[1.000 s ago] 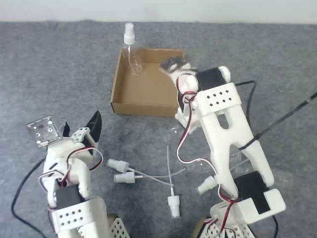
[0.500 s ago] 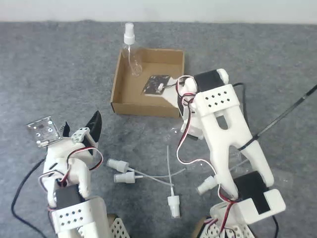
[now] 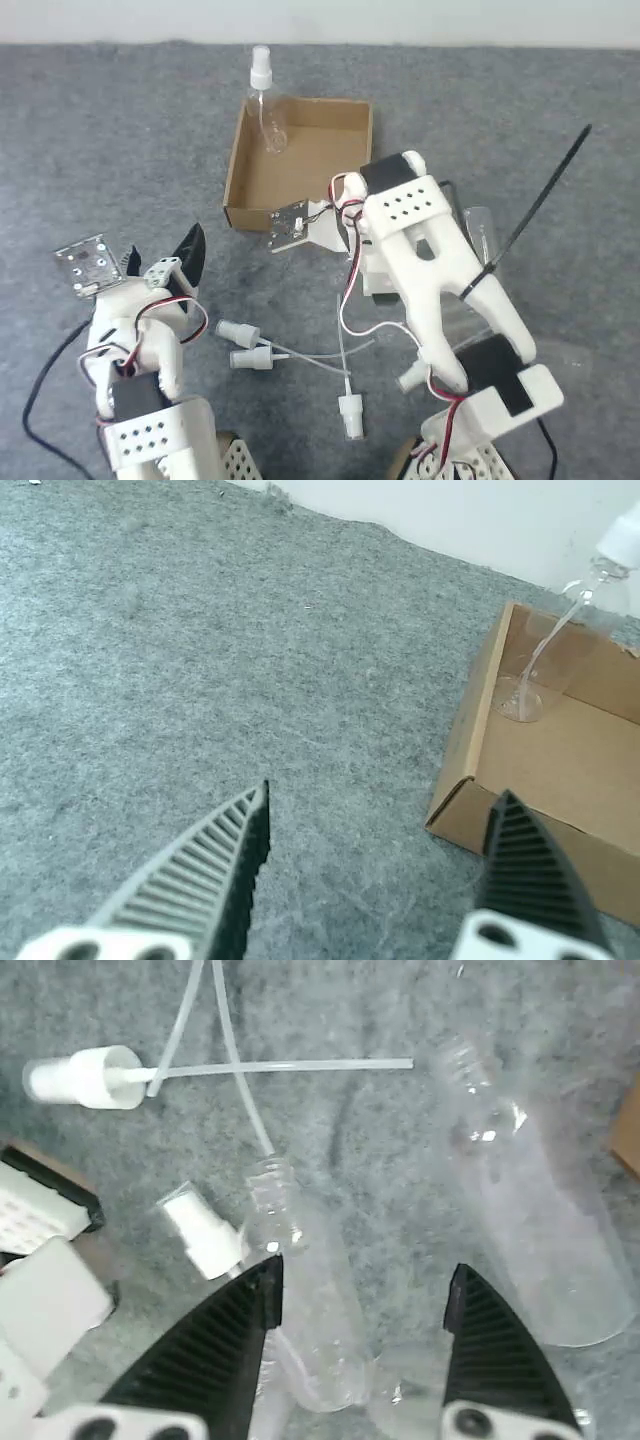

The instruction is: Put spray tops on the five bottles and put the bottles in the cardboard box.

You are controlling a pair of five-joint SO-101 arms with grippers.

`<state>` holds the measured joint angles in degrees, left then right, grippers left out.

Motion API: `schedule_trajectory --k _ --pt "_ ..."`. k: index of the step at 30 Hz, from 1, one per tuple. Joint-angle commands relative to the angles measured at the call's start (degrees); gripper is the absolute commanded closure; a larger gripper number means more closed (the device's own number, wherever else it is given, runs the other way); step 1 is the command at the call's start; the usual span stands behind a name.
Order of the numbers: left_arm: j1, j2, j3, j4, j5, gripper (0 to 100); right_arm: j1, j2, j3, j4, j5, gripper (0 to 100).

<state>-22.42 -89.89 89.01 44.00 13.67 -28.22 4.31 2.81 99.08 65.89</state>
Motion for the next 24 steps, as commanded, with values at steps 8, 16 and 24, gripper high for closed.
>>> schedule_trajectory --k 8,16,24 --pt "-0.2 -0.6 -0.2 -1.8 0.2 68 -1.6 4.3 -0.6 -8.7 1.1 77.2" --pt "-0.1 -0.6 -0.2 -1.8 -1.9 68 -3.1 5.8 -0.4 -9.4 4.0 74.2" --pt "-0.1 -0.6 -0.2 -1.8 -1.9 68 -2.8 8.6 -0.6 -10.2 4.6 63.7"
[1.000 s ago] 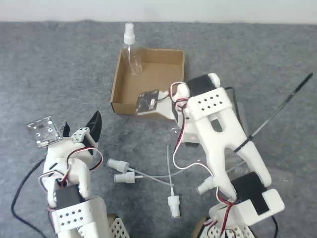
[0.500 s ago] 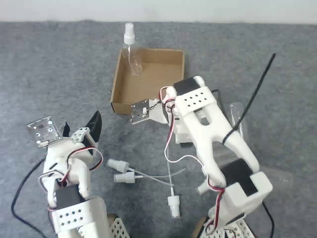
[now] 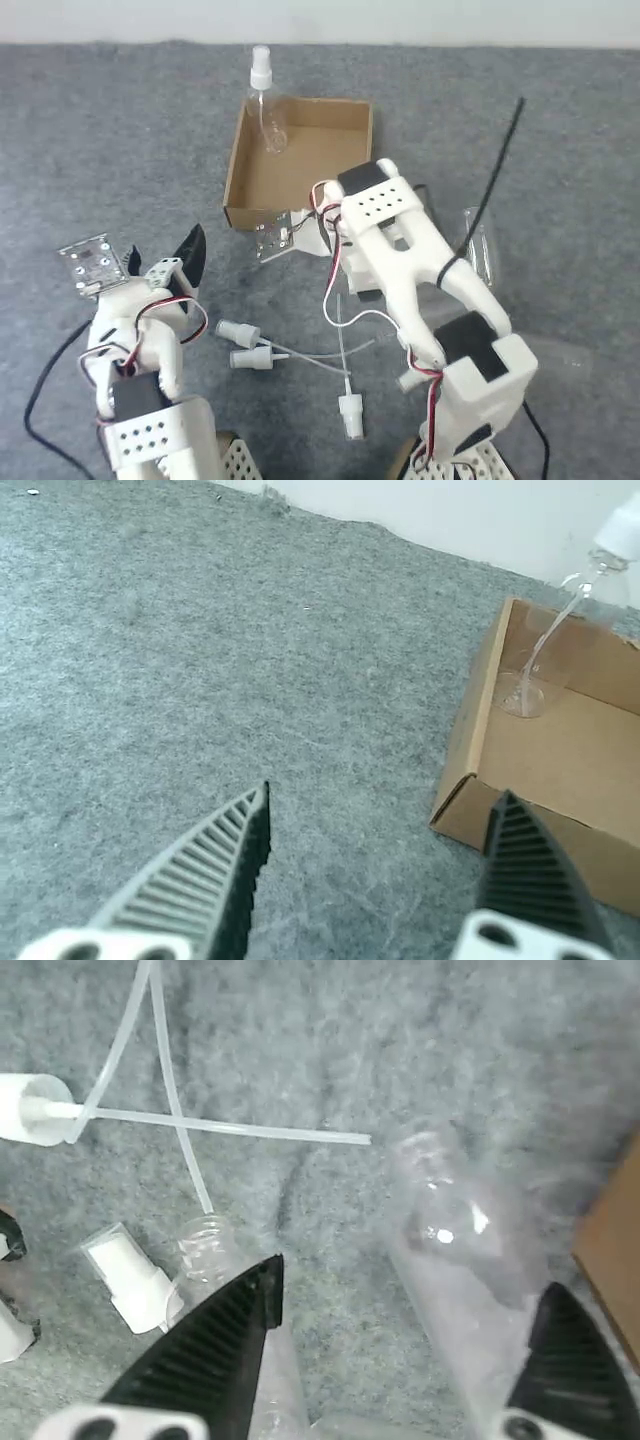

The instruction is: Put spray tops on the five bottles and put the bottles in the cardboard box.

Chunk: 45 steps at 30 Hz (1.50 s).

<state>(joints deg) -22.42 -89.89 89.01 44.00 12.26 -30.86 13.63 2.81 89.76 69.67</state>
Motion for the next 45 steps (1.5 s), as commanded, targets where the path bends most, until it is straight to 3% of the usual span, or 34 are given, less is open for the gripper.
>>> schedule_trajectory --k 1,10,15,21,27,39,45 --pt "-0.1 -0.6 -0.2 -1.8 -0.6 68 0.0 -0.3 -0.5 -1.6 1.6 63.7" --pt "-0.1 -0.6 -0.2 -1.8 -0.6 68 2.9 4.5 -0.5 -5.8 3.9 64.5" --pt "-0.1 -0.6 -0.2 -1.8 -0.6 68 3.0 5.2 -0.5 -6.8 3.7 78.7" --pt "-0.1 -0.6 -0.2 -1.8 -0.6 68 3.0 4.9 -0.4 -7.0 2.9 80.7" --pt "-0.1 -0.6 -0.2 -1.8 -0.6 68 1.5 4.6 -0.7 -7.0 -5.3 80.8" --pt "-0.1 -0.6 -0.2 -1.8 -0.6 68 -3.5 4.9 -2.7 -8.6 -32.0 80.8" --pt "-0.1 -0.6 -0.2 -1.8 -0.6 68 -3.6 4.8 -5.0 -7.1 -31.5 74.6"
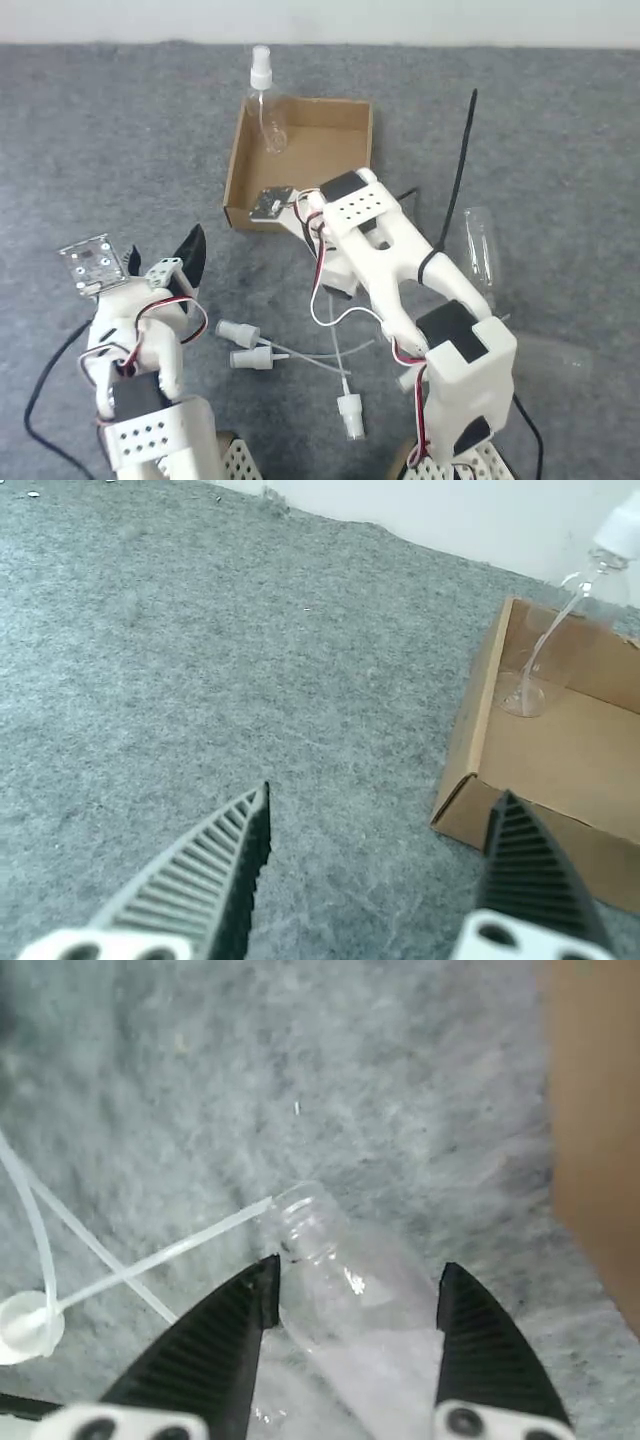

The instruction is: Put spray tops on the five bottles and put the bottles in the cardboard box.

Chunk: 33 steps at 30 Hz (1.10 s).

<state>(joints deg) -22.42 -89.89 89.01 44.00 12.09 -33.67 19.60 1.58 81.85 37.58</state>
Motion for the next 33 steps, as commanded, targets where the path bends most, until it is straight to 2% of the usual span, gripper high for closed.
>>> schedule_trajectory --k 1,5,10,15,33 --pt "-0.1 -0.6 -0.2 -1.8 -0.4 68 -0.9 -1.2 -3.8 1.5 2.1 71.2" --pt "-0.1 -0.6 -0.1 -1.8 -0.4 68 -1.2 -1.3 -3.8 4.1 9.0 60.0" --pt "-0.1 -0.6 -0.1 -1.8 -0.4 68 -0.5 -1.0 -3.7 6.1 19.5 61.1" --pt "-0.1 -0.6 -0.1 -1.8 -0.4 68 1.3 -0.7 -3.4 6.5 26.3 61.5" --pt "0.1 -0.6 -0.1 -1.7 -0.5 68 2.2 -0.7 1.9 3.0 28.2 61.5"
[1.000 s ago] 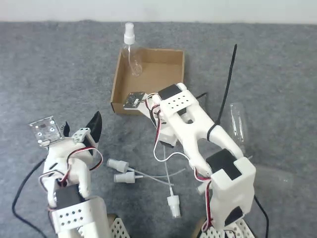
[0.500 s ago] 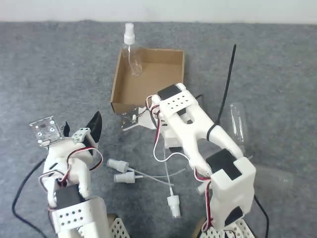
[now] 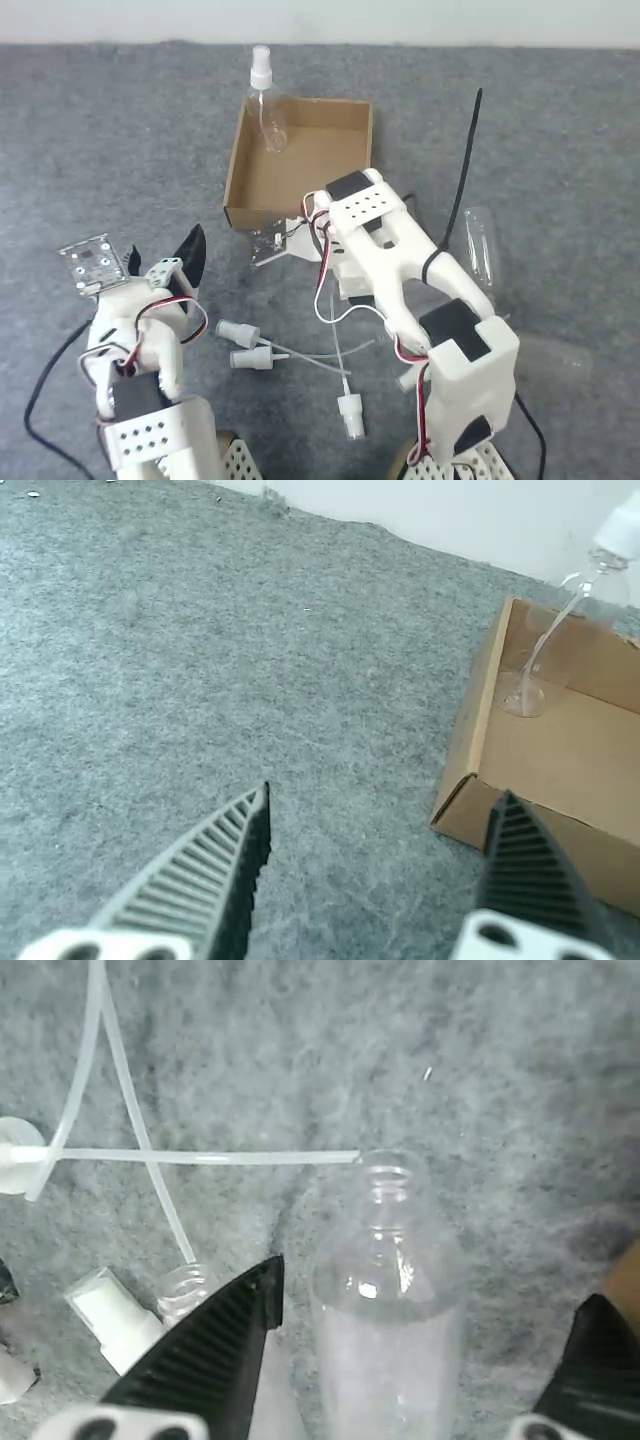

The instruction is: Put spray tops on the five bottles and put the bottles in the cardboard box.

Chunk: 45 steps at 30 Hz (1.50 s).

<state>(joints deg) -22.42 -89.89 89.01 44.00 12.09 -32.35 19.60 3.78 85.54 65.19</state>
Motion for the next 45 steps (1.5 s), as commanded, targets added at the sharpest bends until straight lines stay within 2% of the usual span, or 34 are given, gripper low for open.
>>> schedule_trajectory --k 1,4,10,20,23,26,35,41,45 --pt "0.1 -0.6 -0.1 -1.7 -0.5 68 0.8 -0.7 0.0 -0.7 0.6 61.5" --pt "0.2 -0.6 -0.1 -1.7 -0.5 68 0.9 -0.7 0.6 -0.7 0.6 63.0" --pt "0.2 -0.6 -0.1 -1.7 -0.5 68 0.8 -0.7 0.9 -0.7 0.5 81.3" --pt "0.2 -0.6 0.0 -1.7 -0.5 68 0.7 -0.7 0.9 -0.7 0.3 82.9" --pt "0.2 -0.6 0.5 -2.8 -0.5 68 0.2 -1.5 0.5 -0.1 -0.6 89.4" --pt "0.2 -0.6 1.0 -4.0 -0.5 68 -1.1 -2.7 -0.2 -0.1 -5.1 95.9" --pt "-0.1 -0.6 1.0 -4.0 -0.5 68 -3.7 -12.2 -0.4 4.2 -7.4 96.4" --pt "-0.1 -0.6 1.0 -4.0 -0.4 68 -3.7 -18.4 -0.1 5.0 -17.8 96.8" --pt "-0.1 -0.6 0.9 -4.0 -0.4 68 -4.0 -22.4 -0.4 6.5 -20.2 96.8"
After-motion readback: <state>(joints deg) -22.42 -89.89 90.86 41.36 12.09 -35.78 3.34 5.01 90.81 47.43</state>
